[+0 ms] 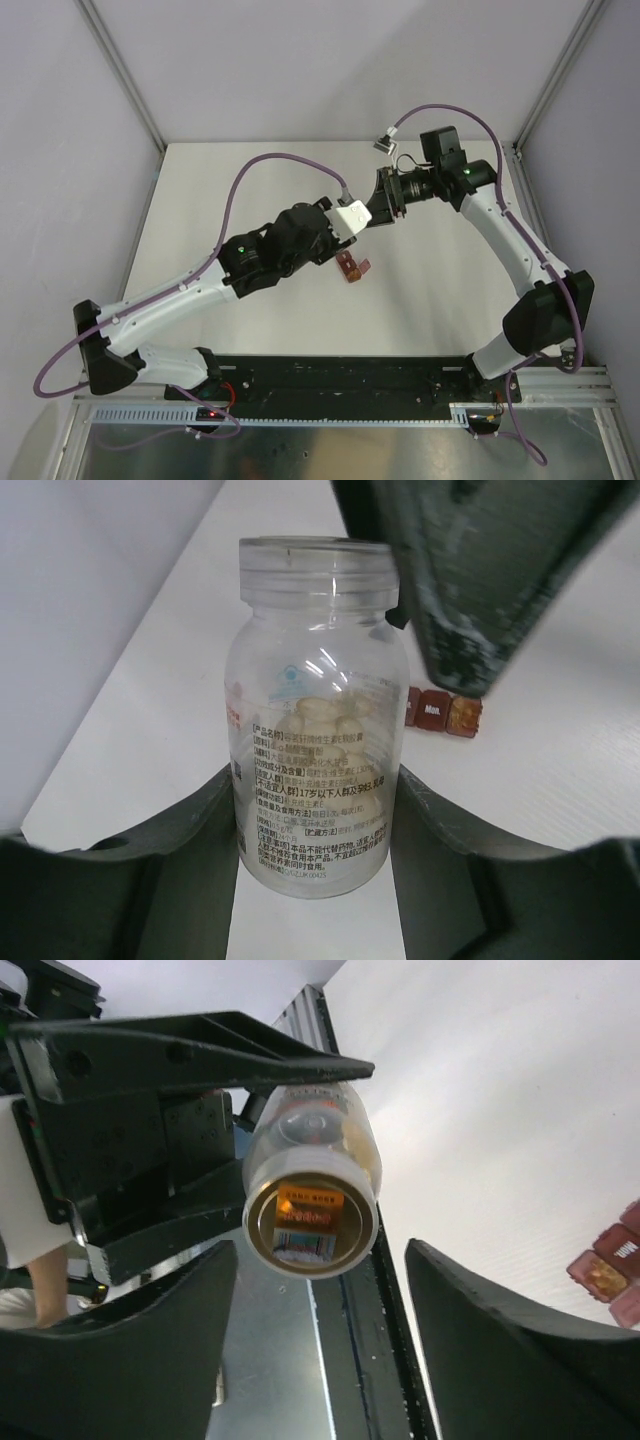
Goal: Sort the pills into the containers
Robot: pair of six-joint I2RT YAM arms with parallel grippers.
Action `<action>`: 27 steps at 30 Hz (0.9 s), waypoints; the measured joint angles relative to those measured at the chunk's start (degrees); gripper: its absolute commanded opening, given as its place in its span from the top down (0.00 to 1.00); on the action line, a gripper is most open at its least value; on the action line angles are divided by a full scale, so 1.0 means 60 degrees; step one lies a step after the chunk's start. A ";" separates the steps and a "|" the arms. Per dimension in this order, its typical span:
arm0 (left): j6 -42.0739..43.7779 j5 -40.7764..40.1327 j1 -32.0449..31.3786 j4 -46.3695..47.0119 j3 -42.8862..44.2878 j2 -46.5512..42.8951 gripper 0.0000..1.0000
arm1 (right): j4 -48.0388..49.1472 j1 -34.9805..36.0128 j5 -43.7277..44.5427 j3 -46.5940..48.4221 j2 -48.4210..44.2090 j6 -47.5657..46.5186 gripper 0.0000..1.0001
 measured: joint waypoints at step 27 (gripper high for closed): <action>-0.0936 0.7023 0.1796 0.0160 -0.0871 -0.2029 1.00 | -0.3118 0.0659 0.2623 0.0994 -0.3665 -0.5034 0.04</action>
